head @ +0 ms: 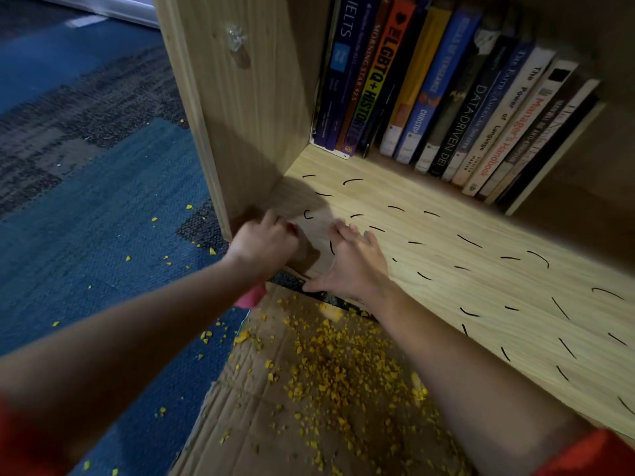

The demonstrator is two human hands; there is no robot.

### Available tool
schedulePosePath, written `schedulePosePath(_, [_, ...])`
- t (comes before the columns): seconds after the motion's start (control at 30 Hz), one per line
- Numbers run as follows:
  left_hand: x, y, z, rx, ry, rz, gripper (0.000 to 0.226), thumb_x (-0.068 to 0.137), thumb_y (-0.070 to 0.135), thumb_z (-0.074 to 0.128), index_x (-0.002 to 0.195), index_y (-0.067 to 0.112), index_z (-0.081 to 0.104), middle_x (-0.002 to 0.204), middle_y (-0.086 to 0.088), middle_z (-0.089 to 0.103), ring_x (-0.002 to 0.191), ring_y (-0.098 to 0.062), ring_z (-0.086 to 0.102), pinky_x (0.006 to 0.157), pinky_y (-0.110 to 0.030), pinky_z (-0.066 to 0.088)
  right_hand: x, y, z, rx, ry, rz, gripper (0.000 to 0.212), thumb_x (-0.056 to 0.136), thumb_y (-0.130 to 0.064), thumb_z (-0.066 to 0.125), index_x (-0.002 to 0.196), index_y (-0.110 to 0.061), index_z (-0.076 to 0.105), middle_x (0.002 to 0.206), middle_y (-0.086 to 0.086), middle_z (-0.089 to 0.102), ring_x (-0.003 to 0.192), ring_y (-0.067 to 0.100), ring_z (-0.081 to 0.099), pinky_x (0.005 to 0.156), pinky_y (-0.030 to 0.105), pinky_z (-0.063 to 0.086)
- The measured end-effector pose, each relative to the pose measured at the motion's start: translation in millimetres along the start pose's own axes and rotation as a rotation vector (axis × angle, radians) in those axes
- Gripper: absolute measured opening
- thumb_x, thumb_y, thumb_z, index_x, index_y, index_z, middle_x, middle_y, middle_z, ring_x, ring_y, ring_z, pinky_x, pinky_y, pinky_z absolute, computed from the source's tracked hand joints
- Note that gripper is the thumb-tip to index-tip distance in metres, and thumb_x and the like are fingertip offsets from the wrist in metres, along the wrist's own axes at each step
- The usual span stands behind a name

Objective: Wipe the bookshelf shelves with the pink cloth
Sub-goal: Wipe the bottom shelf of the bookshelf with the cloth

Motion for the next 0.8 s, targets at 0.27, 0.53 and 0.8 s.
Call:
schedulePosePath(0.27, [7, -5, -3, -0.115, -0.001, -0.11, 0.029, 0.097, 0.008, 0.041, 0.124, 0.008, 0.052, 0.125, -0.014, 0.052, 0.125, -0.03, 0.039, 0.087, -0.038, 0.047, 1, 16, -7, 0.002, -0.209, -0.055, 0.115, 0.06, -0.065, 0.073, 0.15, -0.024, 0.016, 0.158, -0.009, 0.008, 0.144, 0.013, 0.016, 0.115, 0.049, 0.003])
schedulePosePath(0.53, [33, -15, -3, -0.157, 0.016, -0.123, 0.029, 0.097, 0.008, 0.041, 0.123, 0.013, 0.054, 0.125, -0.012, 0.055, 0.119, -0.03, 0.049, 0.089, -0.039, 0.046, 2, 16, -5, -0.007, -0.215, -0.037, 0.117, 0.06, -0.065, 0.073, 0.151, -0.022, 0.013, 0.158, -0.009, -0.002, 0.145, 0.011, 0.011, 0.116, 0.049, 0.001])
schedulePosePath(0.8, [44, -4, 16, -0.406, 0.036, 0.057, 0.039, 0.094, 0.025, 0.051, 0.131, 0.036, 0.051, 0.131, -0.008, 0.053, 0.122, -0.029, 0.046, 0.099, -0.039, 0.04, 3, 19, -4, 0.053, -0.204, -0.027, 0.117, 0.06, -0.063, 0.075, 0.151, -0.024, 0.011, 0.158, -0.009, -0.004, 0.145, 0.008, 0.005, 0.116, 0.05, -0.001])
Point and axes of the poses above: each hand's wrist, its own x-axis towards the middle knuckle, its own z-axis out of the palm, y = z × x, the point moved 7 cm from there along x, towards the middle knuckle
